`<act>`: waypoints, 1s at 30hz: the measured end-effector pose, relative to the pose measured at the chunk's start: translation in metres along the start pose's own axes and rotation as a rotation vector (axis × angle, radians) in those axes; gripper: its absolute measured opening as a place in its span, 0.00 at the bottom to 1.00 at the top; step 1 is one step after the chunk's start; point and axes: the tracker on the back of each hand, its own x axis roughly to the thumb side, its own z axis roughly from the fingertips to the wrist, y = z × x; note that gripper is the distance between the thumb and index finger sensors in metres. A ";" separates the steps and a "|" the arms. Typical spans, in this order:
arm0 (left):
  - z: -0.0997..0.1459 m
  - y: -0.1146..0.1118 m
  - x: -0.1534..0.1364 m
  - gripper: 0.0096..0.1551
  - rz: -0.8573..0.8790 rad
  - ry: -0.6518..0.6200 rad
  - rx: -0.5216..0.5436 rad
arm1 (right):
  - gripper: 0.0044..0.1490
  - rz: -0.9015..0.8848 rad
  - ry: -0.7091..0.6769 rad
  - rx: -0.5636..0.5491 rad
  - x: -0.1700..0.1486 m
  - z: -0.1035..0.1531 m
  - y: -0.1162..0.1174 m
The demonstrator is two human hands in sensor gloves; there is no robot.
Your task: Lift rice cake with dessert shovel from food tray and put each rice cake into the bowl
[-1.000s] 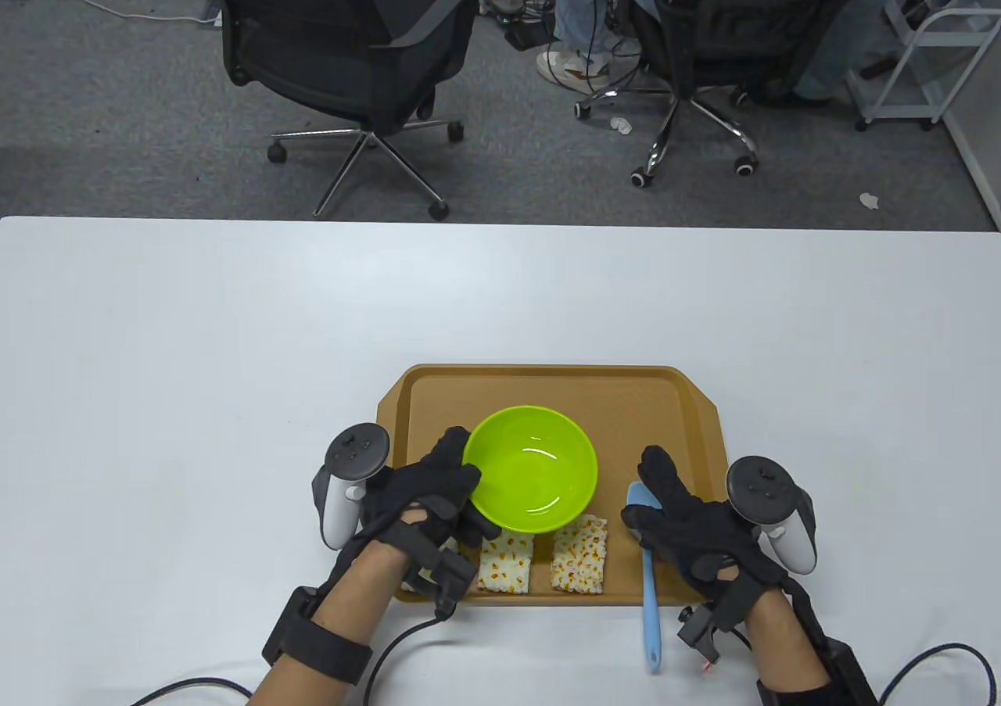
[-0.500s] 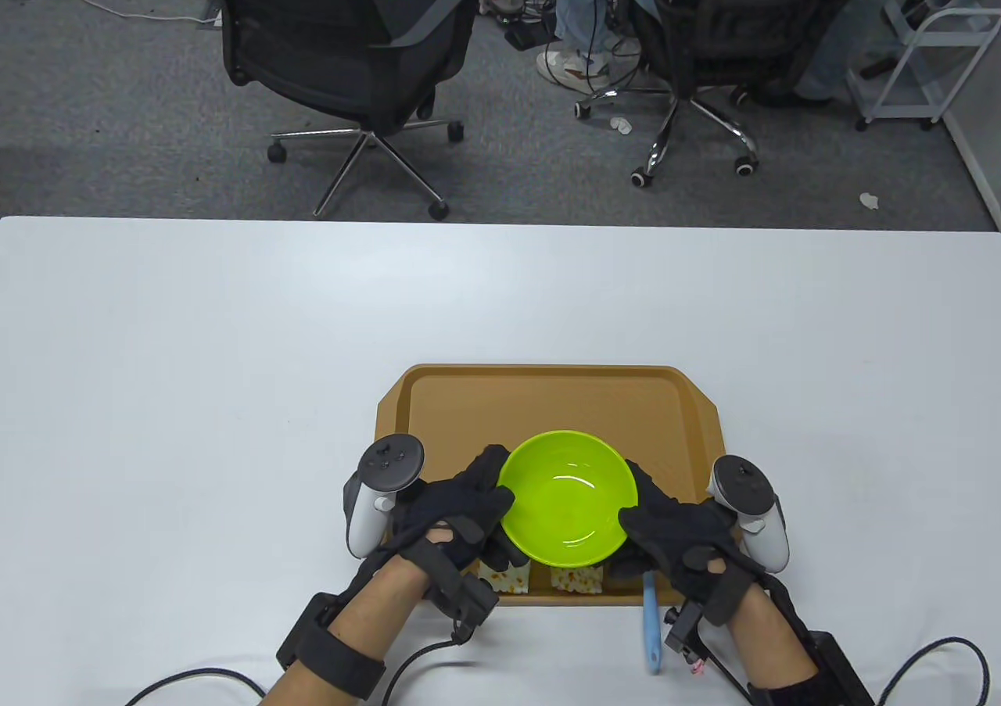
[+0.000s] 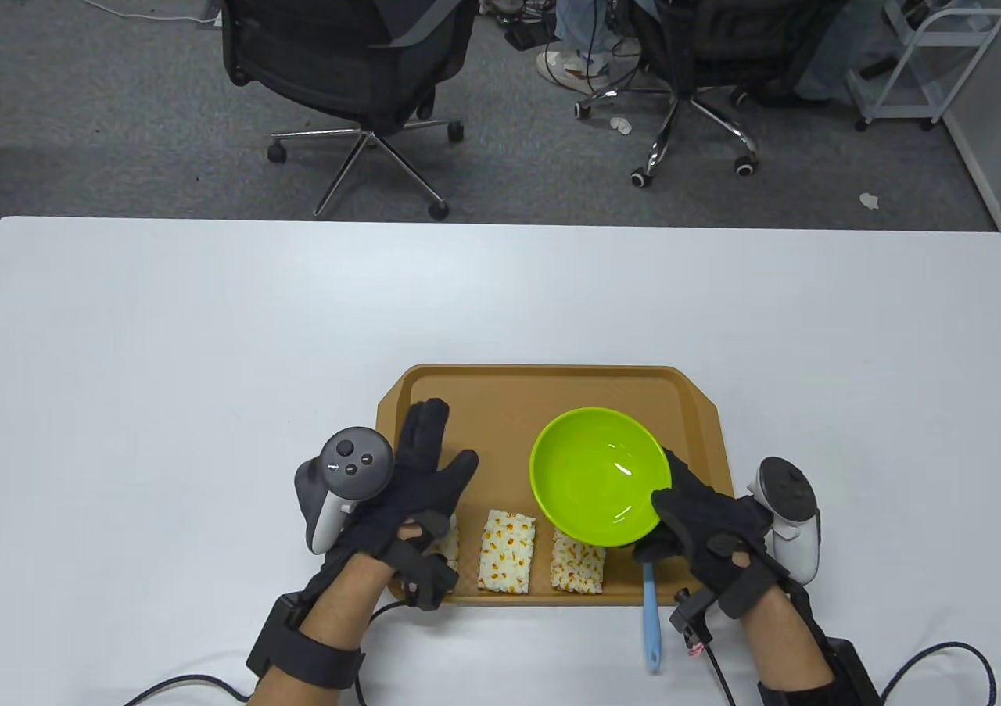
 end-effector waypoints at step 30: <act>-0.018 0.029 -0.077 0.52 -0.284 0.331 0.018 | 0.43 0.087 0.345 -0.966 -0.040 0.034 -0.144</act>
